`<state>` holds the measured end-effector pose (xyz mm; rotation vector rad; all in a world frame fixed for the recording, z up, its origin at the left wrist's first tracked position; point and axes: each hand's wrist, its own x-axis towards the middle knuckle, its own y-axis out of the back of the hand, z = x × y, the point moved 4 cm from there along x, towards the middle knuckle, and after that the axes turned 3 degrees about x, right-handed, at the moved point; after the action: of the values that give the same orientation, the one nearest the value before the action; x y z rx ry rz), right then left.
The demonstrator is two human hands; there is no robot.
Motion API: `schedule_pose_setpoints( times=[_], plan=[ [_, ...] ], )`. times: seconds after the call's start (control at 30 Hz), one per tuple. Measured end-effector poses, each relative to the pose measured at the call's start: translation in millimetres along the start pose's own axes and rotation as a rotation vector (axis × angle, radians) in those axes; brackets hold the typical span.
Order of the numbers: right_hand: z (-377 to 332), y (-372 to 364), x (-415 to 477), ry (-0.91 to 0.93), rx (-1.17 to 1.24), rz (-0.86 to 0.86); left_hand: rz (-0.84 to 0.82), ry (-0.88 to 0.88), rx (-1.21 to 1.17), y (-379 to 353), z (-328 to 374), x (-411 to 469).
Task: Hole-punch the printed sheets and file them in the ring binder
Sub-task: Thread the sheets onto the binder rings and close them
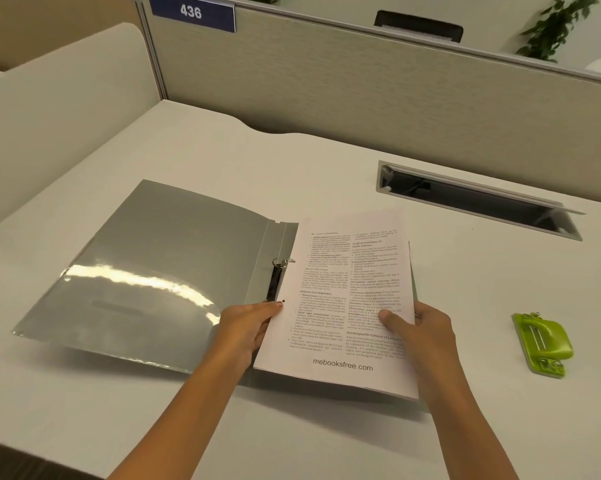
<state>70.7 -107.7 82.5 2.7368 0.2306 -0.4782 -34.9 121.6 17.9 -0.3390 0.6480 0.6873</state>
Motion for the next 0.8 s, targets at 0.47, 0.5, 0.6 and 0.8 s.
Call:
schedule_pose_setpoints(
  times=[0.47,0.5,0.6,0.8],
  plan=[
    [-32,-5,-16,0.237,-0.242,0.078,-0.094,0.073,-0.038,-4,-7,5],
    [-34,-5,-16,0.254,-0.265,0.087,-0.092,0.066,-0.031,-5,-9,5],
    [-36,-5,-15,0.288,-0.324,0.093,-0.029,-0.016,0.064,-8,-11,5],
    [-27,-6,-5,0.26,-0.387,0.087,0.151,-0.229,0.401,-3,-3,-1]
  ],
)
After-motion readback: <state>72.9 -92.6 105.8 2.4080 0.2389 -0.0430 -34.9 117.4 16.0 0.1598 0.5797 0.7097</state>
